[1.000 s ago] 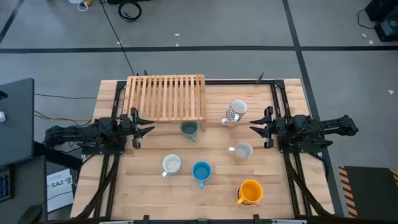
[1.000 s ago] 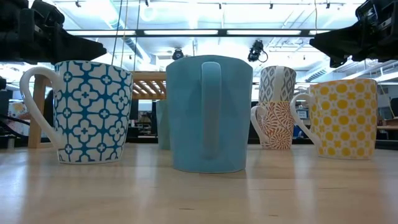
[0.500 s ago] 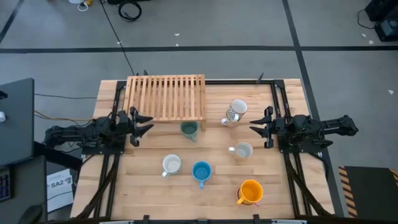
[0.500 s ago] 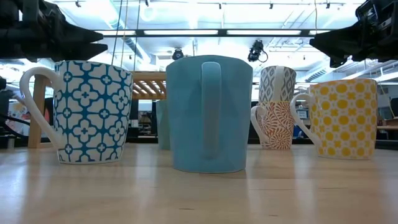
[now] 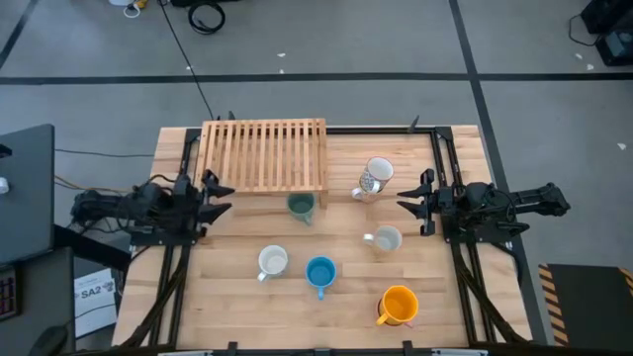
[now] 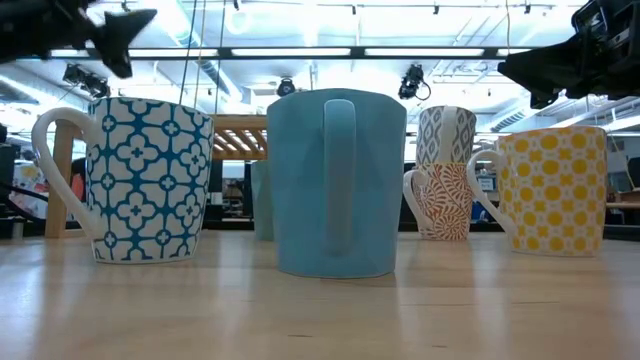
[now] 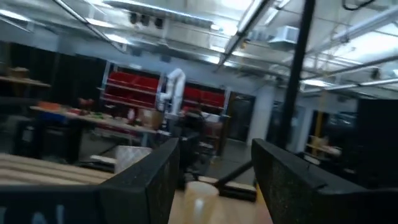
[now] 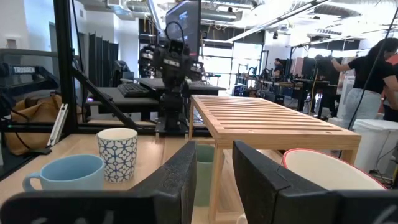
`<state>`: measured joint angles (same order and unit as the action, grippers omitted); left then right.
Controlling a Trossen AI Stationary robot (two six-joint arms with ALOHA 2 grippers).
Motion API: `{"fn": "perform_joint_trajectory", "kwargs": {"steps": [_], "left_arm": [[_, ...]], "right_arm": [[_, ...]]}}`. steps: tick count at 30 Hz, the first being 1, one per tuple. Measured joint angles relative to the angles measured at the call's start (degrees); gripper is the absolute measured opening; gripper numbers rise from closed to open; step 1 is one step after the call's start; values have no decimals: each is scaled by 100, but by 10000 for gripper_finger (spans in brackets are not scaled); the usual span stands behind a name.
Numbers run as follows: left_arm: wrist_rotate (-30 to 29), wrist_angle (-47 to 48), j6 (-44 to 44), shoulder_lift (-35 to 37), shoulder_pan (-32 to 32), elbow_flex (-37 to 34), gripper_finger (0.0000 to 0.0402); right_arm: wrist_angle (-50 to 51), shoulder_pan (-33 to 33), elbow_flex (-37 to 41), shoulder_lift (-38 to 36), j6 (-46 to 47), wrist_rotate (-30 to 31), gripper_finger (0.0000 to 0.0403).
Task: Place coffee mugs
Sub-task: Put the white-blue patterned mug on the shelf
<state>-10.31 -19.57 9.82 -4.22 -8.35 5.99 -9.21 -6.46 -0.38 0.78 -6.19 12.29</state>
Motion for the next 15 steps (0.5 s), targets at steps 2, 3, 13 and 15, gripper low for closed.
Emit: {"fn": "perform_joint_trajectory", "kwargs": {"steps": [2, 3, 13, 15], "left_arm": [[-42, 66, 0, -353, -191, 206, 200], [-60, 68, -2, -564, -282, 329, 198], [-255, 1060, 0, -3112, -1269, 2182, 197], [-406, 1789, 86, -3566, -1532, 2709, 196]], "right_arm": [[0, 0, 0, 1, 1, 0, 110], [0, 0, 0, 0, 1, 0, 110], [0, 0, 2, 2, 1, 2, 110], [0, 0, 0, 1, 1, 2, 110]]}}
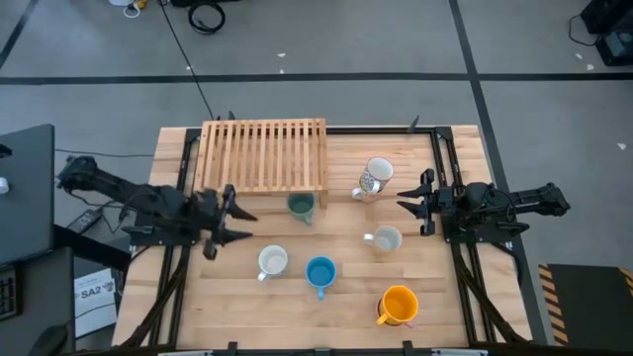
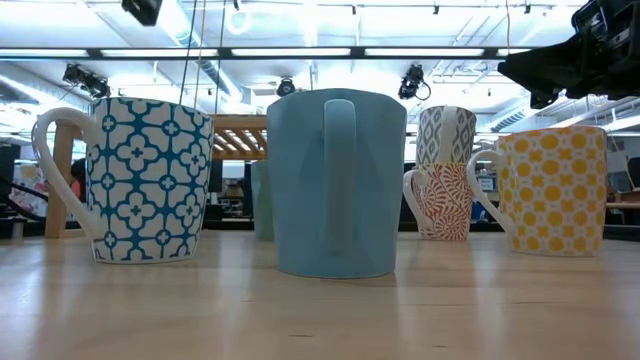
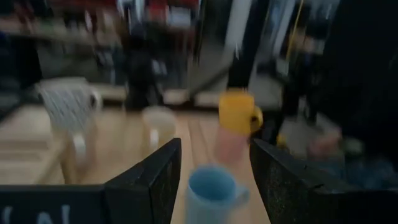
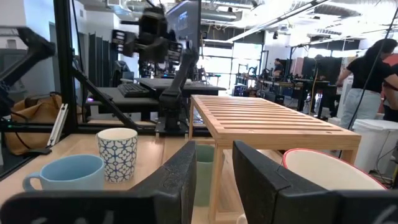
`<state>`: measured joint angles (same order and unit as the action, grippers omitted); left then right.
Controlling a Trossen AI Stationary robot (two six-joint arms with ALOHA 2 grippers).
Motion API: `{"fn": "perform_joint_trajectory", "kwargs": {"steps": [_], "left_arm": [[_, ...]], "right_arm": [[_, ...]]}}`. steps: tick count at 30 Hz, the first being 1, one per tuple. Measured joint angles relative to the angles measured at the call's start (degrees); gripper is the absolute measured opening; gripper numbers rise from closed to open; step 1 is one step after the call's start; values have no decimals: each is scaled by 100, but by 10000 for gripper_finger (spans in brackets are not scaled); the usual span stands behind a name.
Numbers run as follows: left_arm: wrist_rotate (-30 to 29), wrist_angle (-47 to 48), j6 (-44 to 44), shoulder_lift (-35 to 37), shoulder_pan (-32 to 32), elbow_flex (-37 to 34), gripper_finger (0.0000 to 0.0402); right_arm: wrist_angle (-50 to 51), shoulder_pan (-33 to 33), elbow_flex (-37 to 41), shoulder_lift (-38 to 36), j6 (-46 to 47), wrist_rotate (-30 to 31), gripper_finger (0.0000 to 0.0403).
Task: Place coffee mugs
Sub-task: Put the white-blue patterned mug on the shelf
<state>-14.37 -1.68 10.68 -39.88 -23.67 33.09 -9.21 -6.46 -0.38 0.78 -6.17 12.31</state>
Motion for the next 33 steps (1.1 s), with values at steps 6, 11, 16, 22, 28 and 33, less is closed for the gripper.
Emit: {"fn": "perform_joint_trajectory", "kwargs": {"steps": [6, 11, 16, 22, 28, 33], "left_arm": [[-391, 2508, 1574, -1338, -718, 1548, 196], [-320, 3950, 3386, -2298, -1190, 2380, 196], [180, 4270, 4763, -3020, -1476, 2622, 196], [526, 4272, 5872, -3721, -1603, 2622, 196], [611, 4228, 6245, -4198, -1596, 2622, 196], [596, 4222, 6231, -4449, -1483, 2622, 196]], "right_arm": [[0, 0, 2, -1, -2, -2, 110], [2, 0, 0, -1, 0, -2, 110], [0, 0, 0, 0, 0, -1, 110], [2, 0, 0, 0, 0, -2, 110], [1, 0, 0, 0, 0, -2, 110], [0, 0, 1, -1, 0, -2, 110]]}}
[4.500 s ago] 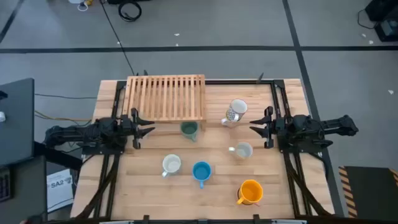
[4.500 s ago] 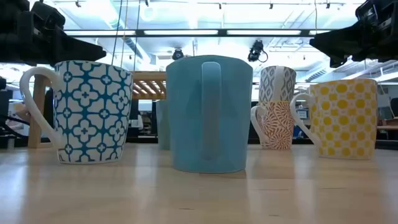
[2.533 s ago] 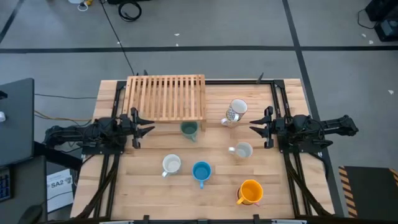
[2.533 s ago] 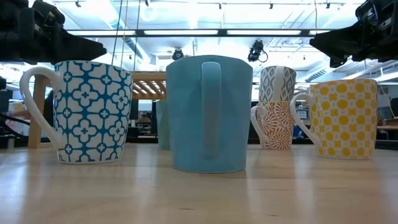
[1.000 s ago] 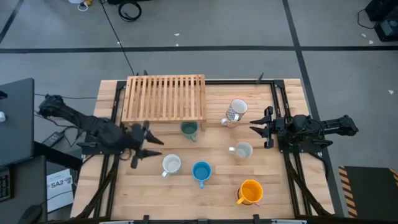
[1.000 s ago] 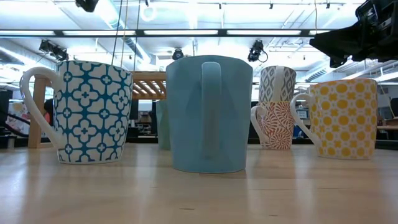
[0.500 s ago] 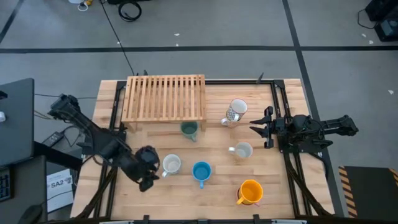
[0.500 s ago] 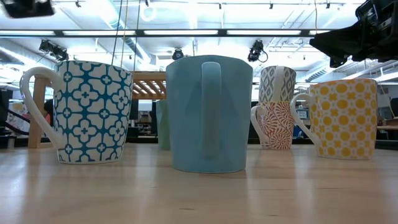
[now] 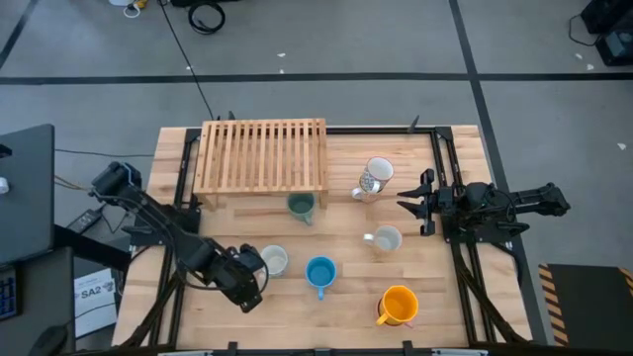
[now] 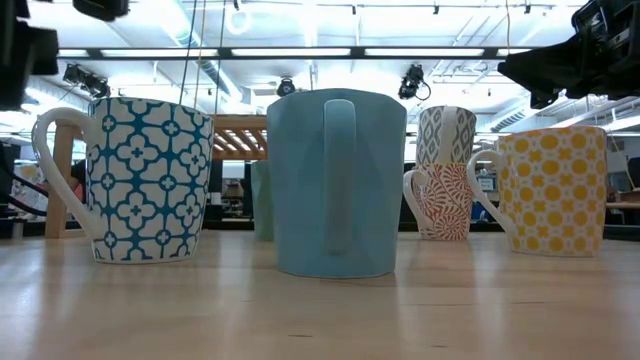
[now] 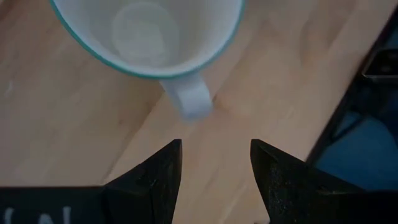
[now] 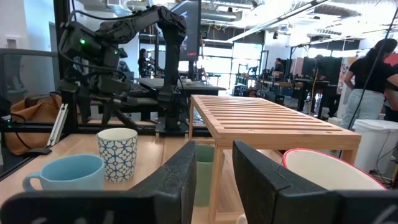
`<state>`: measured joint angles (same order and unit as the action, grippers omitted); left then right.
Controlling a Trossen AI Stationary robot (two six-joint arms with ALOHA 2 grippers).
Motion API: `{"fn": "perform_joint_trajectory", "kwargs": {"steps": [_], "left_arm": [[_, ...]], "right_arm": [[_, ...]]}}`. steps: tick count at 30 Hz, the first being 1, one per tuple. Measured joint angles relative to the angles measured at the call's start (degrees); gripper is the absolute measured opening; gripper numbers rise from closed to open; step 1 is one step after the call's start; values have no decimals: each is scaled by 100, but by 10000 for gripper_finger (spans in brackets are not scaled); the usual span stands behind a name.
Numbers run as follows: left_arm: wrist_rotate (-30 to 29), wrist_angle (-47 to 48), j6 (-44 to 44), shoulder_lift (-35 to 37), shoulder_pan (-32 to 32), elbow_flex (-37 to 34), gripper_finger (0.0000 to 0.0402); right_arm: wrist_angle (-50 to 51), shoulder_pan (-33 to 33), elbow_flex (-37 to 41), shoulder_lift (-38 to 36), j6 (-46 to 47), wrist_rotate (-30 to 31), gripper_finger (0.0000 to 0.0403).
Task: Place coffee mugs
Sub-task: Put the white-blue patterned mug on the shelf
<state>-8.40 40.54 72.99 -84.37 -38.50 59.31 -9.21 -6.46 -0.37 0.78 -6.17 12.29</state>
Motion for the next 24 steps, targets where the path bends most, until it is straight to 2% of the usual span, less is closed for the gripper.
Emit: {"fn": "perform_joint_trajectory", "kwargs": {"steps": [24], "left_arm": [[-95, -7, -16, -112, 496, -2, 196]], "right_arm": [[0, 0, -1, 1, 0, 0, 110]]}}
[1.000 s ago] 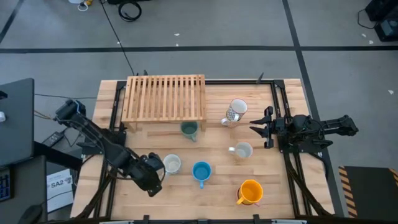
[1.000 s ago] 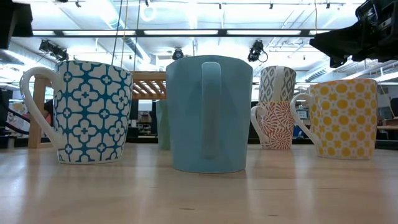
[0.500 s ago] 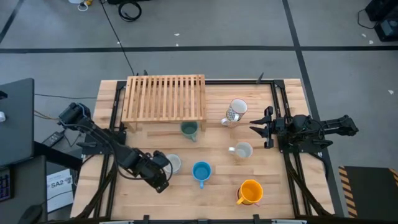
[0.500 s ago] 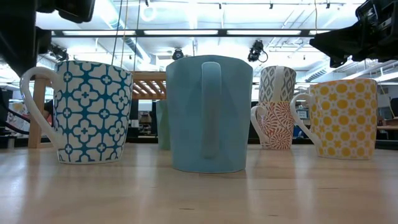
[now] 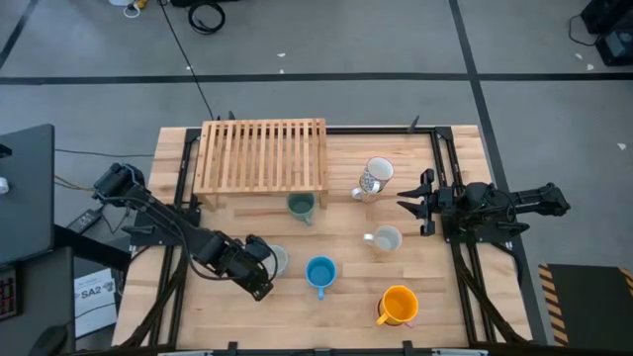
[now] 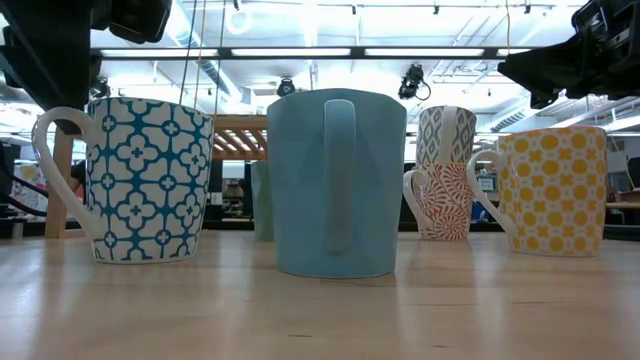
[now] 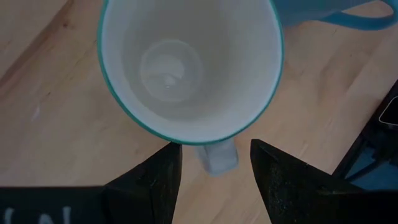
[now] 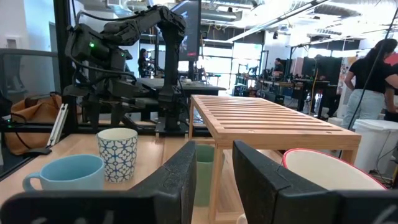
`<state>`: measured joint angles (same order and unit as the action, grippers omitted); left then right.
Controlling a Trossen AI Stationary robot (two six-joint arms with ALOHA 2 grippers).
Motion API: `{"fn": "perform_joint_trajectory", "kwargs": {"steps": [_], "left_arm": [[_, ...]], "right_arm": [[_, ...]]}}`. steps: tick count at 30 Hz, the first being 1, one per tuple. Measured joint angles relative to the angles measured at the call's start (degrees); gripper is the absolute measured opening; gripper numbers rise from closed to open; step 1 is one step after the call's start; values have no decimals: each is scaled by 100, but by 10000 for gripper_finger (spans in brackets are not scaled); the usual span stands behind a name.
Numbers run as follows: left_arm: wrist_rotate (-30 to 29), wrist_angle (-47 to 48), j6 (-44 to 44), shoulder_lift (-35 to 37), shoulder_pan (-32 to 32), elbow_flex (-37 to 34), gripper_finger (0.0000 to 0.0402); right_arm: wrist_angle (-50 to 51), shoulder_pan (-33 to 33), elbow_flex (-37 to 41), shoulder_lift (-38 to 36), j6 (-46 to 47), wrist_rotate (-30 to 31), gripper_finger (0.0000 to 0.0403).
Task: Place coffee mugs
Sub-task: Put the white-blue patterned mug on the shelf
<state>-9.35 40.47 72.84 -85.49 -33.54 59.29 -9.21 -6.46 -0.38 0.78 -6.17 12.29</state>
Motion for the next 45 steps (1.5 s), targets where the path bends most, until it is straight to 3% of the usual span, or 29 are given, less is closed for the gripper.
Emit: {"fn": "perform_joint_trajectory", "kwargs": {"steps": [16, 31, 45], "left_arm": [[152, 3, 0, 0, 37, 0, 196], [191, -122, 2, -459, 40, -2, 195], [278, 359, 3, -457, 205, -2, 119]], "right_arm": [[0, 0, 0, 0, 0, 0, 110], [-15, 0, 2, 1, 0, 0, 110], [-14, 0, 1, 1, -1, 0, 110]]}}
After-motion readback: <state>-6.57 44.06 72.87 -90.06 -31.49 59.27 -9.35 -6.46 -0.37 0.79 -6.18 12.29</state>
